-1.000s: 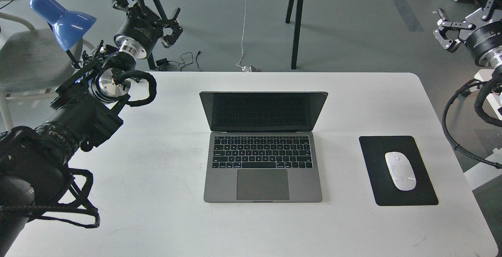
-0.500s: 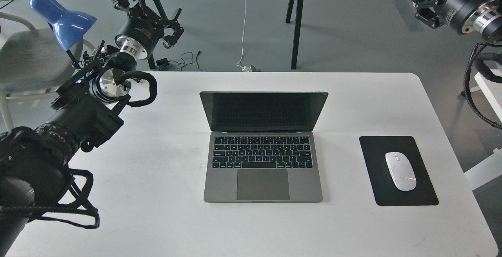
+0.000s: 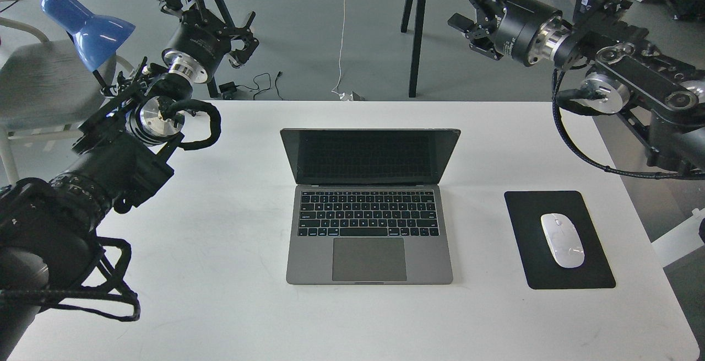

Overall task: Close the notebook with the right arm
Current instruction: 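Raise the right gripper and swing it over the laptop's open screen, then push the laptop screen down toward the keyboard with the right gripper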

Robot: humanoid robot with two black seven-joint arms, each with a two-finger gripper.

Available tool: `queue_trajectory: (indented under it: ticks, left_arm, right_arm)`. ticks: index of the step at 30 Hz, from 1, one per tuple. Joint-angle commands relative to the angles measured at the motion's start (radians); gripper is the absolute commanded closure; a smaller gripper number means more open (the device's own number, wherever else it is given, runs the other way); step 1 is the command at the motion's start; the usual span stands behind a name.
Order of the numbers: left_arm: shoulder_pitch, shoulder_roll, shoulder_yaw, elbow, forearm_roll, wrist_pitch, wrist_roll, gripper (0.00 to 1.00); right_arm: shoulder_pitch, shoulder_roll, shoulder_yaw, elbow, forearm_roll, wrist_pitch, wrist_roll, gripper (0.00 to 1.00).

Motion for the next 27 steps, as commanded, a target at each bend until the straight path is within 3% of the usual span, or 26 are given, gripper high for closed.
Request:
queue_trajectory:
  ticks: [1,9,15,21,27]
  left_arm:
    - [0.000,0.000,0.000,0.000,0.000,0.000,0.000,0.00]
    - [0.001,0.002,0.000,0.000,0.000,0.000,0.000,0.00]
    - [0.002,0.002,0.000,0.000,0.000,0.000,0.000,0.00]
    - [0.000,0.002,0.000,0.000,0.000,0.000,0.000,0.00]
    - [0.000,0.002,0.000,0.000,0.000,0.000,0.000,0.00]
  right_arm:
    - [-0.034,0.049,0.001,-0.005,0.057,0.000,-0.004,0.00]
    - [-0.126,0.104,-0.002,-0.002,0.058,0.005,-0.009,0.00]
    - [-0.156,0.104,0.001,0.024,0.063,0.005,-0.038,0.00]
    - [-0.191,0.026,-0.008,0.142,0.066,0.005,-0.078,0.00]
    - [-0.260,-0.055,-0.013,0.242,0.066,0.006,-0.082,0.00]
